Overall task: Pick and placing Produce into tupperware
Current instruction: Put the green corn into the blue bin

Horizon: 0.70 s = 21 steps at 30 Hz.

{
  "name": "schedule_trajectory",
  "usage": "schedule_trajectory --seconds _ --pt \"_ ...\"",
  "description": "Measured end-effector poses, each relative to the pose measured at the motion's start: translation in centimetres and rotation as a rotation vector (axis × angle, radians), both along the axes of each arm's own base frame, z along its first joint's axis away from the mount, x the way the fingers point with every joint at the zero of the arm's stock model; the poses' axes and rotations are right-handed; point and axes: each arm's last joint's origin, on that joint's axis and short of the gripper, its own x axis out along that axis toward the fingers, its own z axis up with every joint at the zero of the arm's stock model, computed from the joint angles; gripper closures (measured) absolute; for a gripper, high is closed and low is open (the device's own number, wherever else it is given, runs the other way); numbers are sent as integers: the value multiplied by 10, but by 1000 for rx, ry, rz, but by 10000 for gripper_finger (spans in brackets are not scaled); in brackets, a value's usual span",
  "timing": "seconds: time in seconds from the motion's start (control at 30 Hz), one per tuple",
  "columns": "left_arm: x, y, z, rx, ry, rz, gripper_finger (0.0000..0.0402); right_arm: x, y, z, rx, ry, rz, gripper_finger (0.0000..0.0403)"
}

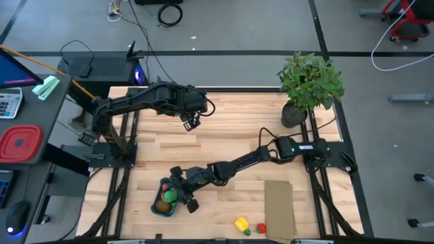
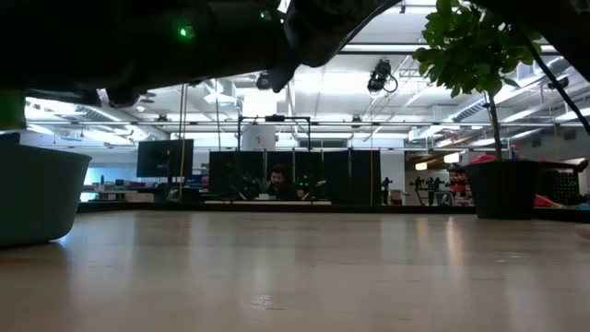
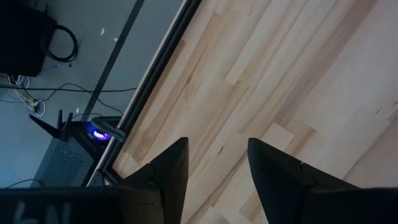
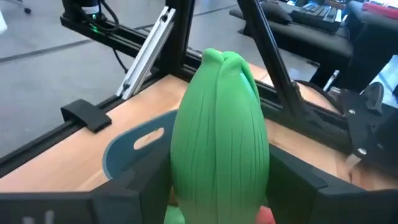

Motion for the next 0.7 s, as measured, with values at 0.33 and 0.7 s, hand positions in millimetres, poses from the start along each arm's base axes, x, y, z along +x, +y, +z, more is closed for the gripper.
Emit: schedule_trajectory --seconds 0.33,0.7 --pt "0 0 0 -2 0 0 230 -4 -2 -6 -87 60 13 165" --pt "0 0 0 -2 -1 0 230 -5 -3 -10 -105 106 -10 111"
